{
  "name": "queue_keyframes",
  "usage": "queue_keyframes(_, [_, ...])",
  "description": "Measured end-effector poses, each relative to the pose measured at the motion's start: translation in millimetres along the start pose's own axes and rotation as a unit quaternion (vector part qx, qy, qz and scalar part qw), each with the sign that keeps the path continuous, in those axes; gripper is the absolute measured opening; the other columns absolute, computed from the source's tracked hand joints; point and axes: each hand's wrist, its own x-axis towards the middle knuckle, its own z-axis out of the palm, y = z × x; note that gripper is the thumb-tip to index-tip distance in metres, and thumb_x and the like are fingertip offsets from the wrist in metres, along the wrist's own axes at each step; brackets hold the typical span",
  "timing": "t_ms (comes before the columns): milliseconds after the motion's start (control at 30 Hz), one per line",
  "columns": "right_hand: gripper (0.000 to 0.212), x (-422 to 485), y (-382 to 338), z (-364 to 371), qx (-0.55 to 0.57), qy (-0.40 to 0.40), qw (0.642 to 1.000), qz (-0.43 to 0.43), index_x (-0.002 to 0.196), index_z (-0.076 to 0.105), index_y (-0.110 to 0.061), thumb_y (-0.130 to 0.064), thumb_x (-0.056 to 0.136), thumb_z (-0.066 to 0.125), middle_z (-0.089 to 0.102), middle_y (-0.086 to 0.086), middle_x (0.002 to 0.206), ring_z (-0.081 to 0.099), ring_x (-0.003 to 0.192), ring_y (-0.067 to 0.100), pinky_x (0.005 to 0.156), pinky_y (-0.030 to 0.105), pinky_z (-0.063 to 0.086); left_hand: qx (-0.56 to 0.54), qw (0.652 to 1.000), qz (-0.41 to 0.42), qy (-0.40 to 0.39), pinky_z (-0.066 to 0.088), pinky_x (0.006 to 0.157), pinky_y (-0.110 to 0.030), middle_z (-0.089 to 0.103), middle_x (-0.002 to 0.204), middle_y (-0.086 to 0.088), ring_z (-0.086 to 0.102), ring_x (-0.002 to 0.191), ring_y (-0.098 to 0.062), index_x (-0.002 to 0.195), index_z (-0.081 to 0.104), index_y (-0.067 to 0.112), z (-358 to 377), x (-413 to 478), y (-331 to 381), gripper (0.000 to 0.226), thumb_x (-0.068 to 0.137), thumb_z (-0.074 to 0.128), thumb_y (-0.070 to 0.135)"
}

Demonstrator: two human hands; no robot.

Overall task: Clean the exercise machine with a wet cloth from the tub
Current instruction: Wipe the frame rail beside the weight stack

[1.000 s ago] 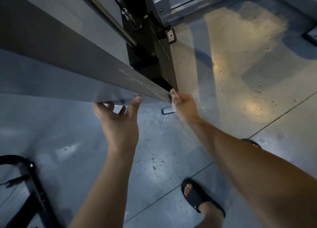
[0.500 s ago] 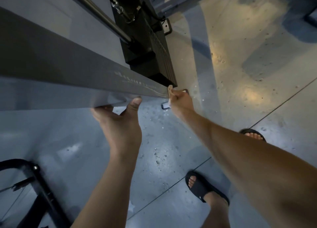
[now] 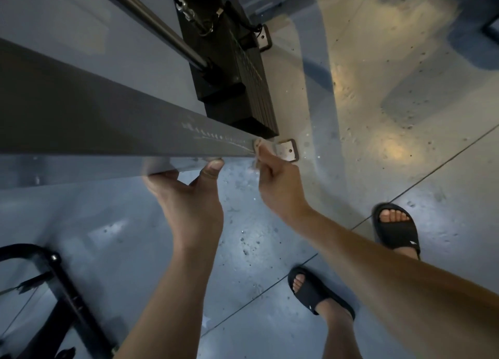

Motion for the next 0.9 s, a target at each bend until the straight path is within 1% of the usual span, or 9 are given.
queue_keyframes(100, [0.041, 2, 12, -2, -0.085, -0.01, 0.995, -0.044, 0.141, 0.058, -0.004, 0.003, 0.104, 0.04, 0.07, 0.011, 0.123, 0.066, 0.086, 0.001, 0.077, 0.004, 0.048, 0.012, 1.0, 0.005, 0.0, 0.039, 0.082, 0.003, 0.042, 0.141, -0.019, 0.045, 0.128, -0.029, 0.137, 0.037, 0.001, 2, -2, 0, 0.069, 0.084, 0.081, 0.008])
queue_keyframes(267, [0.046, 60, 19, -2, -0.151, -0.07, 0.977, 0.13, 0.151, 0.046, -0.005, -0.005, 0.107, 0.034, 0.061, 0.021, 0.132, 0.064, 0.107, 0.028, 0.067, 0.002, 0.033, 0.019, 1.0, -0.003, -0.004, 0.041, 0.093, -0.005, 0.045, 0.14, -0.013, 0.047, 0.128, -0.021, 0.136, 0.037, 0.004, 1, 0, 2, 0.07, 0.084, 0.082, 0.012])
queue_keyframes(333, [0.042, 33, 3, 0, -0.132, -0.032, 0.989, 0.056, 0.144, 0.054, -0.004, -0.003, 0.106, 0.036, 0.067, 0.021, 0.117, 0.068, 0.095, 0.021, 0.065, 0.0, 0.035, 0.029, 1.0, -0.004, -0.001, 0.038, 0.086, 0.001, 0.044, 0.138, -0.019, 0.046, 0.127, -0.024, 0.134, 0.036, -0.001, 1, -2, 5, 0.067, 0.084, 0.081, 0.008])
queue_keyframes(400, [0.032, -5, -6, 2, -0.077, -0.021, 0.997, 0.003, 0.126, 0.063, -0.001, 0.001, 0.104, 0.039, 0.071, 0.013, 0.099, 0.068, 0.085, 0.002, 0.085, 0.007, 0.043, 0.035, 0.999, -0.004, -0.003, 0.036, 0.08, 0.005, 0.042, 0.137, -0.024, 0.044, 0.127, -0.028, 0.131, 0.036, -0.004, 2, -3, 6, 0.065, 0.085, 0.079, 0.006])
queue_keyframes(467, [0.035, -8, 1, 0, -0.084, -0.042, 0.995, -0.029, 0.128, 0.061, -0.004, 0.005, 0.103, 0.039, 0.065, -0.006, 0.086, 0.062, 0.073, -0.01, 0.074, 0.002, 0.044, 0.035, 0.999, -0.003, -0.004, 0.035, 0.081, 0.005, 0.041, 0.138, -0.024, 0.043, 0.127, -0.028, 0.132, 0.035, -0.005, 3, -2, 4, 0.066, 0.084, 0.079, 0.005])
queue_keyframes(600, [0.05, 39, 9, -2, -0.121, -0.047, 0.99, 0.063, 0.157, 0.04, -0.013, -0.006, 0.108, 0.033, 0.066, 0.009, 0.13, 0.068, 0.095, 0.012, 0.062, 0.0, 0.039, 0.037, 0.999, -0.009, -0.007, 0.036, 0.089, 0.002, 0.042, 0.141, -0.018, 0.043, 0.128, -0.025, 0.137, 0.034, 0.0, 3, 0, 2, 0.071, 0.084, 0.081, 0.009])
queue_keyframes(667, [0.047, 24, -6, -1, -0.113, -0.034, 0.992, 0.038, 0.152, 0.047, -0.01, -0.005, 0.107, 0.036, 0.069, 0.009, 0.116, 0.062, 0.082, 0.006, 0.061, -0.003, 0.035, 0.026, 0.999, -0.018, -0.005, 0.037, 0.086, 0.004, 0.042, 0.141, -0.017, 0.043, 0.129, -0.025, 0.136, 0.033, 0.001, 3, -1, 5, 0.07, 0.084, 0.08, 0.007])
queue_keyframes(767, [0.032, -25, -33, -6, -0.061, -0.046, 0.996, -0.039, 0.126, 0.063, 0.004, 0.006, 0.102, 0.041, 0.062, -0.014, 0.088, 0.056, 0.072, -0.015, 0.076, -0.001, 0.038, 0.012, 1.0, -0.027, -0.008, 0.039, 0.081, 0.004, 0.045, 0.14, -0.017, 0.046, 0.127, -0.022, 0.133, 0.033, 0.0, 3, -2, 10, 0.066, 0.084, 0.078, 0.0])
queue_keyframes(900, [0.052, -14, -28, -11, -0.121, -0.066, 0.984, -0.112, 0.146, 0.05, -0.002, 0.01, 0.097, 0.042, 0.069, 0.016, 0.118, 0.067, 0.094, 0.011, 0.089, 0.002, 0.043, 0.01, 1.0, -0.014, -0.017, 0.039, 0.082, 0.003, 0.041, 0.14, -0.022, 0.044, 0.129, -0.028, 0.134, 0.032, -0.005, 3, -1, 11, 0.066, 0.085, 0.076, -0.004])
